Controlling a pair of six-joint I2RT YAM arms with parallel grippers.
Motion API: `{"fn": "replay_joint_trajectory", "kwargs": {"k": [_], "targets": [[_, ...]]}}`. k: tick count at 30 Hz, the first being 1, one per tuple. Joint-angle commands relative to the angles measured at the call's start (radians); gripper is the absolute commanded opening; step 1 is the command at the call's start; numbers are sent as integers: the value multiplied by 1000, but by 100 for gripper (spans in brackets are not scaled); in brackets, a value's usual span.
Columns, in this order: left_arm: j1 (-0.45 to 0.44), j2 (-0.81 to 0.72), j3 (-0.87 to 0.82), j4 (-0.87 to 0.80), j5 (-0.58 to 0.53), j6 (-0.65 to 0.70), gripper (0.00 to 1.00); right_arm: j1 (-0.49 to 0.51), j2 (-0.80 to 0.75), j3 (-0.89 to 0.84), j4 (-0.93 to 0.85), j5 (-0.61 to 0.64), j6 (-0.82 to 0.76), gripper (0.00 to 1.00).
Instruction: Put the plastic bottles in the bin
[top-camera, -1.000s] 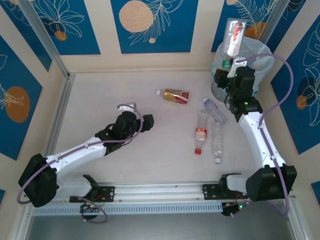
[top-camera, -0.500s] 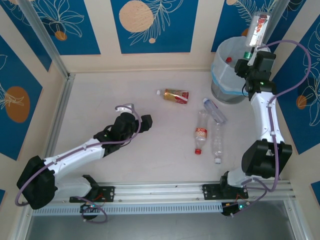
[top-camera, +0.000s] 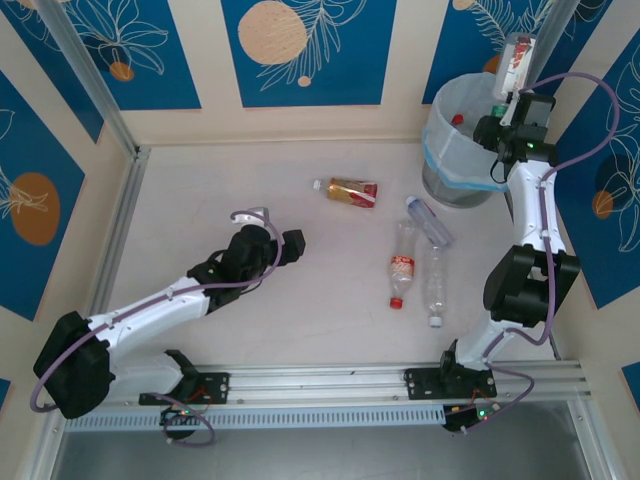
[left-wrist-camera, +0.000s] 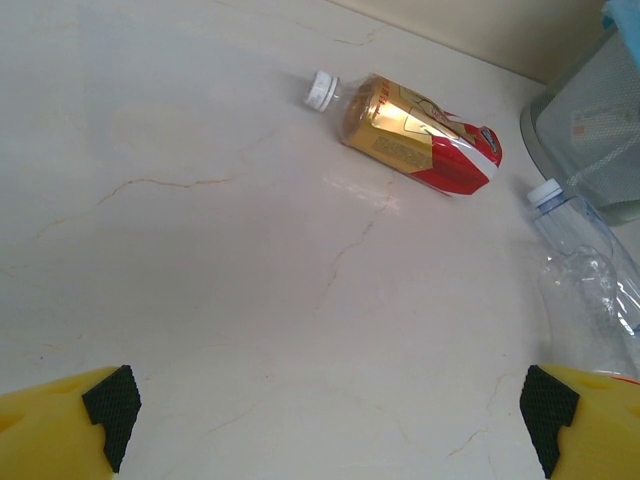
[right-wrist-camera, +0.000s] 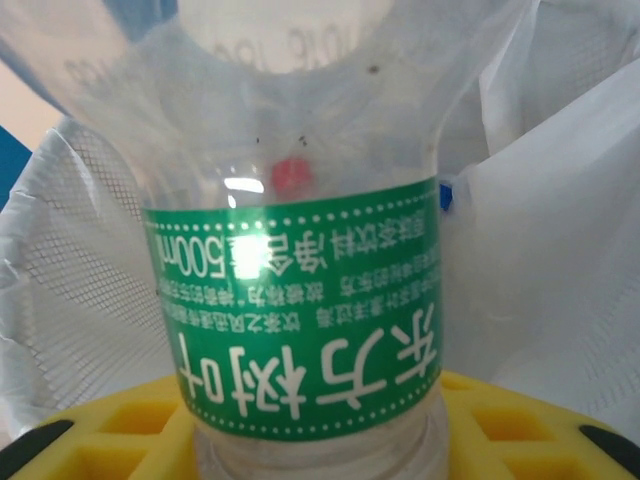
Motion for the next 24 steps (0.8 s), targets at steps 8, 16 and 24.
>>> {"fn": "replay_joint_trajectory", "kwargs": {"k": [8, 16, 24], "targets": [[11, 0, 0, -2, 10, -3, 99, 8, -11, 34, -27, -13, -1, 57], [12, 10, -1, 37, 79, 33, 99, 33, -77, 15, -20, -17, 14, 62], [11, 35, 8, 109, 206, 102, 99, 75, -220, -97, -7, -16, 48, 69]]}}
